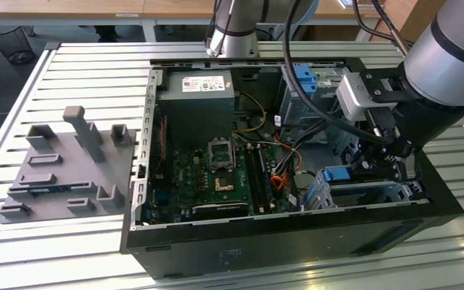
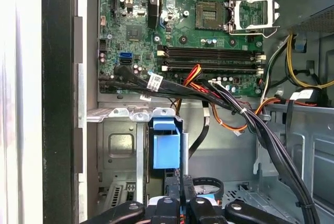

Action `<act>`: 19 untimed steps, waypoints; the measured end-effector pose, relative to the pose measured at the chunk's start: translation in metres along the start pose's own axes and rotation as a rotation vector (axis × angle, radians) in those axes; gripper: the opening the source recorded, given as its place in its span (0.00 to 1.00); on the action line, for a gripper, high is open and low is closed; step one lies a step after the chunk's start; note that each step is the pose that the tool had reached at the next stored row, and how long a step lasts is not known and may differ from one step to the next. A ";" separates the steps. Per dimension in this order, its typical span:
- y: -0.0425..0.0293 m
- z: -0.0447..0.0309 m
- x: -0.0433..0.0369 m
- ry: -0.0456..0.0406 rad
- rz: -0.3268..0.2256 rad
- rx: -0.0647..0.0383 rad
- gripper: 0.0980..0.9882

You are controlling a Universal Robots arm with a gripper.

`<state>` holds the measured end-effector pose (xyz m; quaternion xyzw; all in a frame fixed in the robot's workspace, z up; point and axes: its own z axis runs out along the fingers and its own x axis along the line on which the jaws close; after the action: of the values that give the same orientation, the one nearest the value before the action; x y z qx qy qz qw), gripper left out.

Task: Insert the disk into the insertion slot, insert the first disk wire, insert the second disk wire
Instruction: 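Insert the second disk wire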

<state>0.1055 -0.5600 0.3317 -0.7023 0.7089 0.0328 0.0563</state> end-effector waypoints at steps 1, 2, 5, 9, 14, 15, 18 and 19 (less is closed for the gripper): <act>0.0000 0.0000 0.0005 0.0000 0.000 0.000 0.06; -0.0001 -0.0001 0.0010 0.0000 0.000 0.000 0.06; -0.0002 -0.0002 0.0019 0.0000 0.001 0.000 0.06; -0.0002 -0.0006 0.0020 -0.0004 0.001 0.000 0.06; -0.0008 -0.0009 0.0019 -0.0005 0.001 -0.001 0.06; -0.0008 -0.0010 0.0019 -0.0005 0.001 -0.001 0.06; -0.0009 -0.0019 0.0018 -0.0004 0.001 -0.002 0.06; -0.0009 -0.0019 0.0018 -0.0006 0.001 -0.002 0.06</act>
<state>0.1063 -0.5620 0.3334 -0.7021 0.7091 0.0336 0.0559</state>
